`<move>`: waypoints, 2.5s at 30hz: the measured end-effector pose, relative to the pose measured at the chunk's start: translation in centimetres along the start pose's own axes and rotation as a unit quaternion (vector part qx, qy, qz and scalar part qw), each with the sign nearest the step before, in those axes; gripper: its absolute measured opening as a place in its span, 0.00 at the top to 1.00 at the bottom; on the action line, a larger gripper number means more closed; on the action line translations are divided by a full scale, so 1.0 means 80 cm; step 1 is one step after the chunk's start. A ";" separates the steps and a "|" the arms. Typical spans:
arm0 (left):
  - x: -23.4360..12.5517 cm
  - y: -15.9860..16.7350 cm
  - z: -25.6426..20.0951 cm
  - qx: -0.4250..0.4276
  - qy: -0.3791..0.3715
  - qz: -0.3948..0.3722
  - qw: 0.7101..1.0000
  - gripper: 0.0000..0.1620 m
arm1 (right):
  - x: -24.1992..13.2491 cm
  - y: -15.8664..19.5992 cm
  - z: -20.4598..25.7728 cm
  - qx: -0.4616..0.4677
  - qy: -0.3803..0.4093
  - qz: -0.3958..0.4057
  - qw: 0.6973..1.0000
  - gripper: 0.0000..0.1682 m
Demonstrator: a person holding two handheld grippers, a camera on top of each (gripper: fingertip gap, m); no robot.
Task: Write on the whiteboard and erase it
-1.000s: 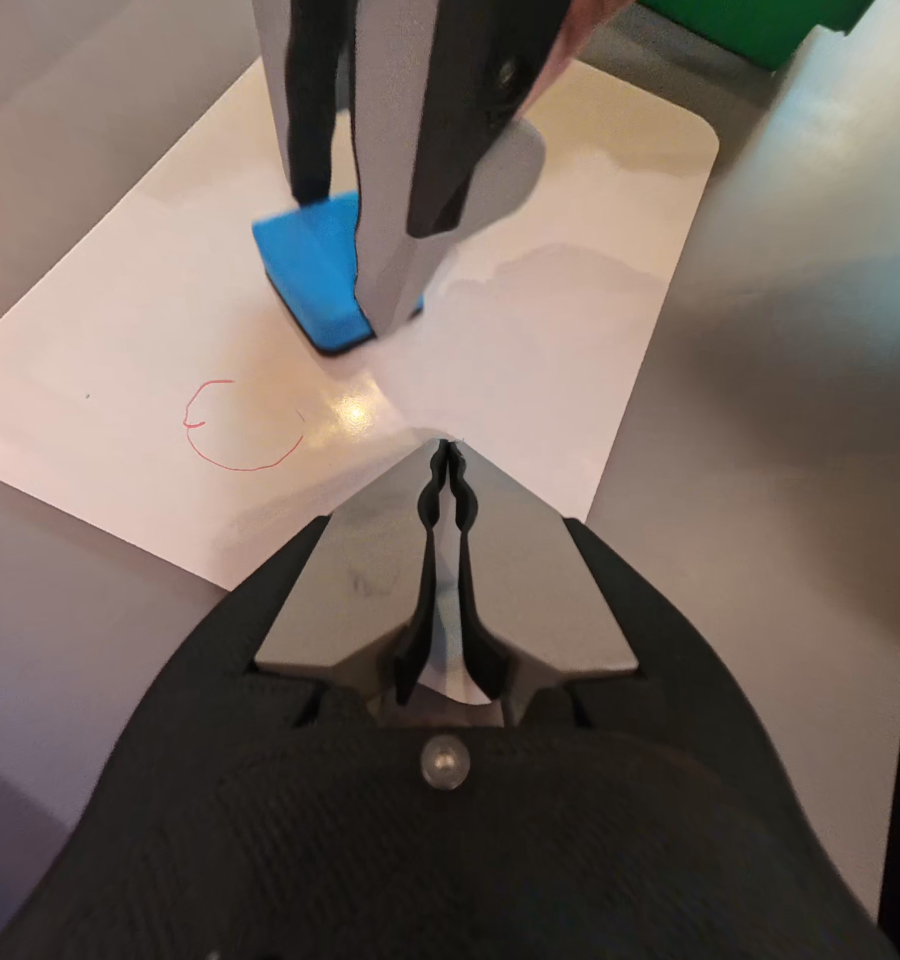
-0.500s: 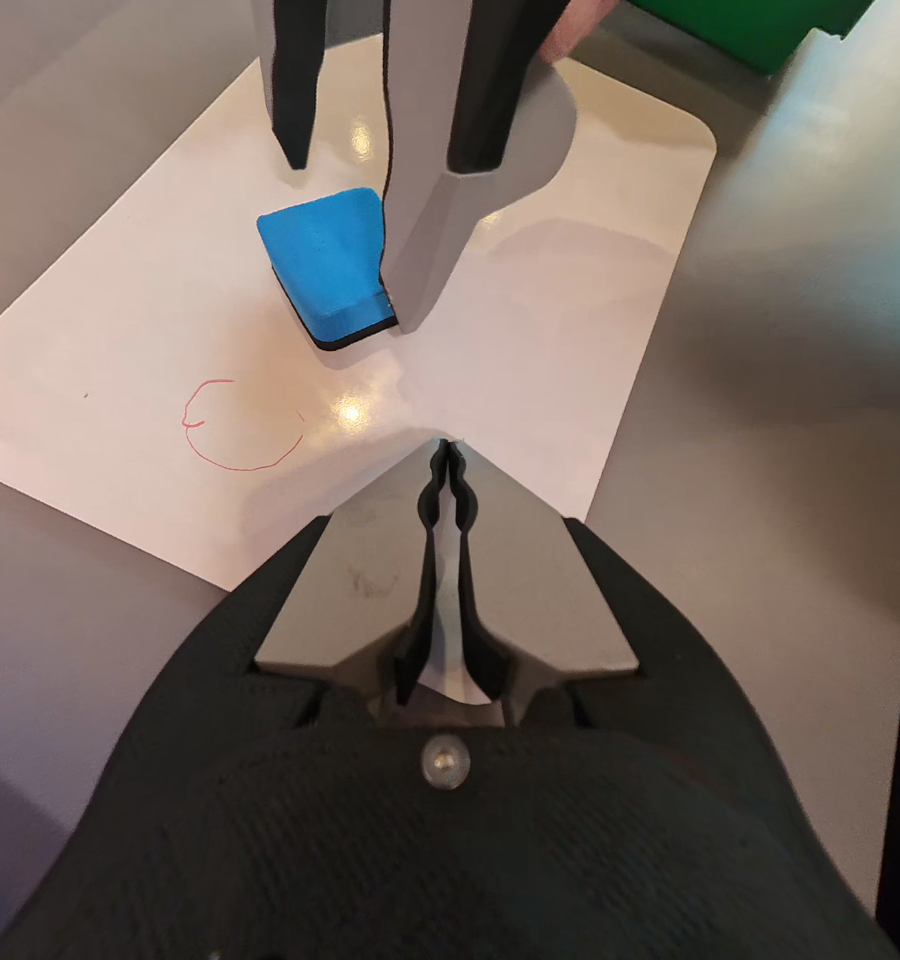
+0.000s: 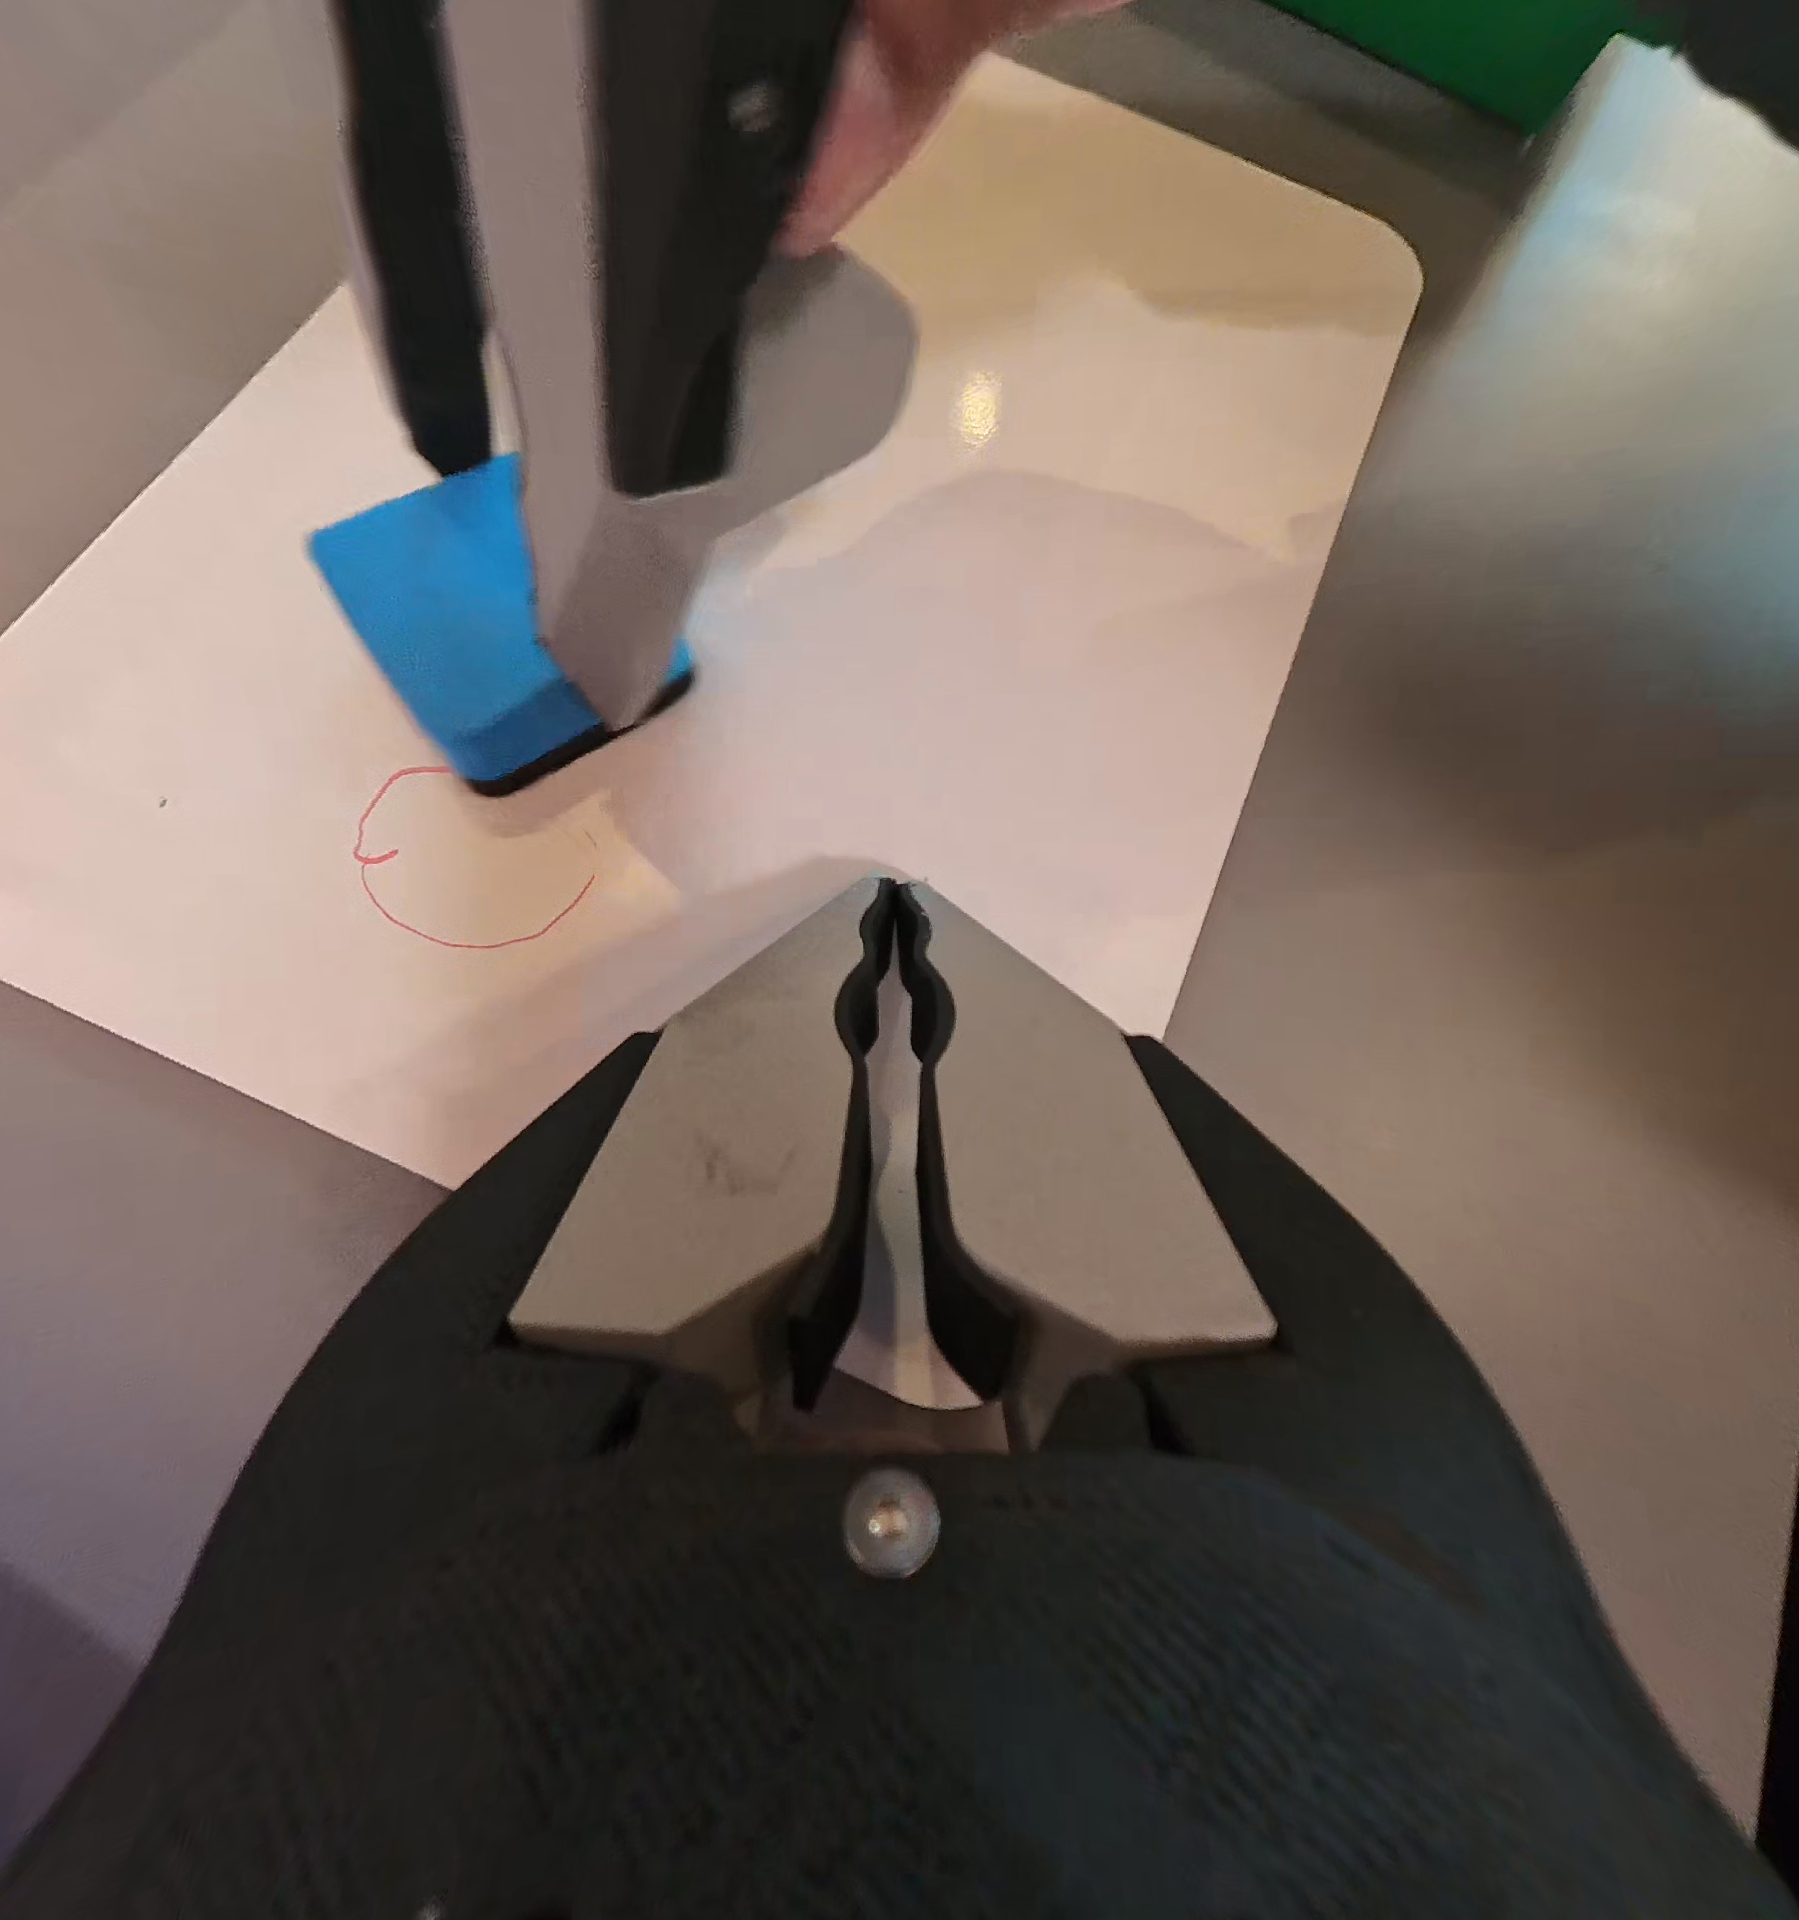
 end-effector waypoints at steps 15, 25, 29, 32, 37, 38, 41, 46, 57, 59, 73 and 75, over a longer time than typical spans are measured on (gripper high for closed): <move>0.000 0.000 0.003 -0.014 0.011 -0.002 1.000 1.00 | 0.017 -0.065 -0.002 0.005 0.022 0.043 0.999 0.71; 0.000 0.000 0.002 -0.009 0.008 -0.001 1.000 1.00 | 0.005 -0.050 0.043 -0.099 -0.033 0.054 0.993 0.71; 0.000 0.000 0.002 -0.010 0.009 -0.002 1.000 1.00 | 0.006 -0.046 0.031 -0.034 -0.028 0.061 0.997 0.71; 0.000 0.000 0.001 -0.006 0.006 -0.001 1.000 1.00 | 0.005 -0.043 0.040 -0.055 -0.019 0.049 0.997 0.71; 0.000 0.000 0.001 -0.006 0.007 -0.001 1.000 1.00 | 0.006 -0.048 0.049 -0.090 -0.010 0.033 0.995 0.71; 0.000 0.000 0.001 -0.008 0.008 -0.001 1.000 1.00 | 0.007 -0.050 0.047 -0.081 -0.006 0.041 0.996 0.71; -0.001 0.001 0.002 -0.013 0.011 -0.002 1.000 1.00 | 0.010 -0.054 0.035 -0.036 0.001 0.042 0.998 0.71; 0.000 0.001 0.001 -0.009 0.015 -0.001 1.000 1.00 | 0.010 -0.052 0.025 -0.009 0.009 0.056 0.998 0.71; -0.001 0.001 0.000 -0.007 0.015 0.001 1.000 1.00 | 0.005 -0.052 0.057 -0.081 -0.035 0.044 0.995 0.71; 0.000 0.001 -0.001 -0.006 0.020 0.001 1.000 1.00 | 0.004 -0.047 0.058 -0.081 -0.015 0.045 0.996 0.71; -0.001 0.001 0.001 -0.012 0.015 -0.002 1.000 1.00 | -0.030 0.022 -0.046 0.071 0.099 -0.049 0.991 0.71; -0.001 0.001 0.001 -0.013 0.016 -0.002 1.000 1.00 | -0.081 0.041 -0.056 0.108 0.084 -0.155 0.978 0.71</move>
Point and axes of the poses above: each gripper's, where its closed fingertips meet, x out along the fingers, y out of its underside, z = x × y across the jaws, the point moved 9 cm from there along -x, back along the fingers, and after that the axes turned 7 degrees about y, right-handed, at the moved point
